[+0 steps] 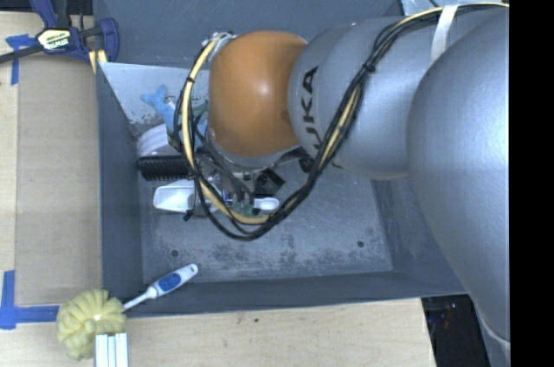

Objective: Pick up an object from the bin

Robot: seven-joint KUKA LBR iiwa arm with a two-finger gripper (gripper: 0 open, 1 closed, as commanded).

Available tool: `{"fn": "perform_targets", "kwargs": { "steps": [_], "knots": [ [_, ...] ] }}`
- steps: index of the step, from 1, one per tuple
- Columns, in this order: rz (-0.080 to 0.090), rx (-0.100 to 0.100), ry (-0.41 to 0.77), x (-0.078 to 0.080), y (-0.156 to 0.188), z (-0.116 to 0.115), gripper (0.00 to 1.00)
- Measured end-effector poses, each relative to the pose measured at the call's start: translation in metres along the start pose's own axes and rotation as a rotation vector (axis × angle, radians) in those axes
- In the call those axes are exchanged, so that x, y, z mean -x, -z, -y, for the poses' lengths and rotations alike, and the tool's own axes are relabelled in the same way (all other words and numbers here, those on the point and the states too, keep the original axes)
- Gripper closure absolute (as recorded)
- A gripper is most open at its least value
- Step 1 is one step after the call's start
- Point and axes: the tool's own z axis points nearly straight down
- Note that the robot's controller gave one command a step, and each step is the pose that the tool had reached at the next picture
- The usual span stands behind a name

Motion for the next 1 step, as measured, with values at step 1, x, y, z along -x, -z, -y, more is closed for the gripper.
{"fn": "perform_targets", "kwargs": {
  "steps": [1],
  "knots": [
    [0.003,0.001,0.0,0.001,0.0115,-0.0001,1.0]
  ]
}}
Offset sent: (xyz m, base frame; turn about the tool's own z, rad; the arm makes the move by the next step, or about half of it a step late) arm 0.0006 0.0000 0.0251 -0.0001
